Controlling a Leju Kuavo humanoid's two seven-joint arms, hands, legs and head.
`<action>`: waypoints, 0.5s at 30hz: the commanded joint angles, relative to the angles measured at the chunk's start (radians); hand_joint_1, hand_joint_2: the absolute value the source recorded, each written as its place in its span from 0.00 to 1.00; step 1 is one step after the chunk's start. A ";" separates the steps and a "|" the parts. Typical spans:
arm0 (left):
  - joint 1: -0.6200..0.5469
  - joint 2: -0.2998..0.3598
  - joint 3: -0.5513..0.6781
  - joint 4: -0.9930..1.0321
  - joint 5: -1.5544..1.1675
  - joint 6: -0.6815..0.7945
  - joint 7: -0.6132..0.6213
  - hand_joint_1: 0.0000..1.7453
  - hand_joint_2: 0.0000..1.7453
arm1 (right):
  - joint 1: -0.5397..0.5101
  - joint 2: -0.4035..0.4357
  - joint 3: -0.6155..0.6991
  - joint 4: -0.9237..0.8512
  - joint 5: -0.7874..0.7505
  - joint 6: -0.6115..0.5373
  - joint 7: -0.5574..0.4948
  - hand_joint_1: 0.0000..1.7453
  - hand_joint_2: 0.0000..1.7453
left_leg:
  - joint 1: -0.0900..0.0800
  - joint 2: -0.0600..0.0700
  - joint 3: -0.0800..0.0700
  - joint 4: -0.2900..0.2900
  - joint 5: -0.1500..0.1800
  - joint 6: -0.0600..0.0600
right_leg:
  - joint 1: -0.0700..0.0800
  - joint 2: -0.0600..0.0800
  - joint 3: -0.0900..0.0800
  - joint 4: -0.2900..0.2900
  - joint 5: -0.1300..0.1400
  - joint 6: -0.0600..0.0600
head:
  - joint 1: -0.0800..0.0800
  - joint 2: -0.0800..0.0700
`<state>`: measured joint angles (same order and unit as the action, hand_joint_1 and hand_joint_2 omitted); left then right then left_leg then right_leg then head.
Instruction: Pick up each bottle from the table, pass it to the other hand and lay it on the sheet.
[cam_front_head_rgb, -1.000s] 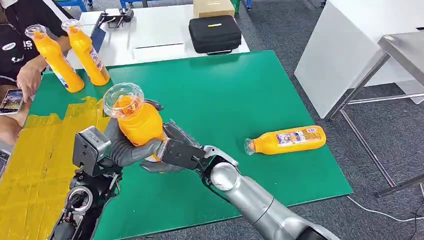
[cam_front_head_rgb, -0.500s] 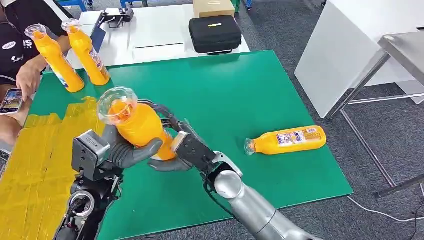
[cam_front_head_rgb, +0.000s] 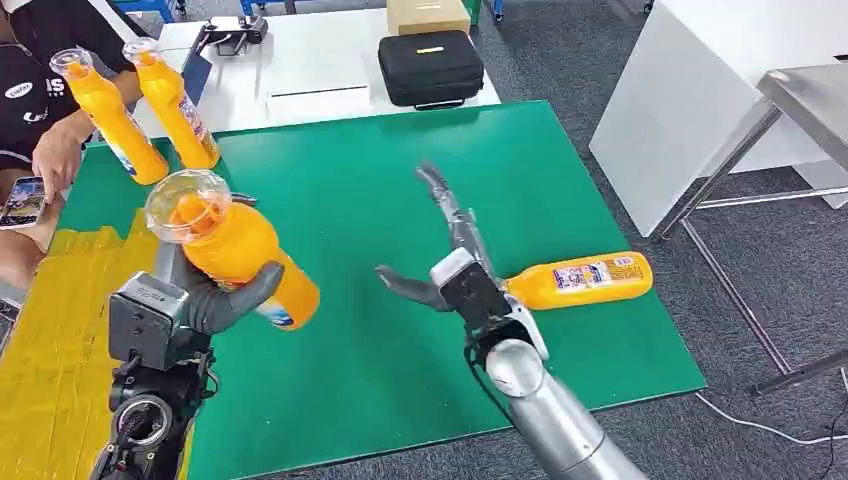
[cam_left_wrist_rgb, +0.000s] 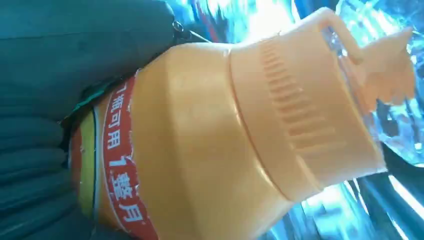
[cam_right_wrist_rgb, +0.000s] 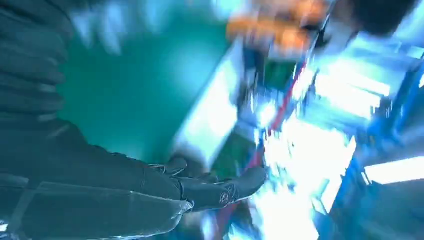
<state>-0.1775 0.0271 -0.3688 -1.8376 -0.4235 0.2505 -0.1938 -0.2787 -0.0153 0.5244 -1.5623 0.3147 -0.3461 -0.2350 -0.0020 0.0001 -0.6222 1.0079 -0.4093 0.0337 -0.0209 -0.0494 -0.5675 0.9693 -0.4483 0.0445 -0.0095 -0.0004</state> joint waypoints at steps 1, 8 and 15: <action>0.079 0.100 0.204 0.065 -1.017 0.156 0.202 1.00 1.00 | 0.159 -0.168 -0.177 -0.283 0.386 -0.088 0.051 0.00 1.00 | 0.000 -0.001 0.005 -0.002 -0.002 -0.002 | 0.000 0.002 0.006 -0.002 -0.002 -0.002 | 0.000 0.000; -0.041 0.346 -0.050 0.303 -1.147 -0.047 0.498 1.00 1.00 | 0.294 -0.254 -0.262 -0.383 0.554 -0.103 0.109 0.00 1.00 | 0.001 -0.006 0.006 -0.002 -0.001 -0.003 | 0.000 -0.003 0.007 -0.003 -0.003 -0.003 | 0.000 0.000; -0.052 0.353 -0.056 0.353 -1.147 -0.126 0.502 1.00 1.00 | 0.313 -0.255 -0.283 -0.393 0.604 -0.079 0.145 0.00 1.00 | 0.001 -0.001 0.005 -0.001 -0.002 -0.002 | 0.000 0.002 0.005 -0.002 -0.002 -0.002 | 0.000 0.000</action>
<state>-0.1479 0.3033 -0.3247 -1.6613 -1.5652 0.2087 0.2976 -0.0043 -0.2400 0.2960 -1.9143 0.8694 -0.4547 -0.1305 -0.0015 0.0016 -0.6219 1.0078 -0.4099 0.0331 -0.0206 -0.0477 -0.5687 0.9691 -0.4483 0.0443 -0.0095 -0.0004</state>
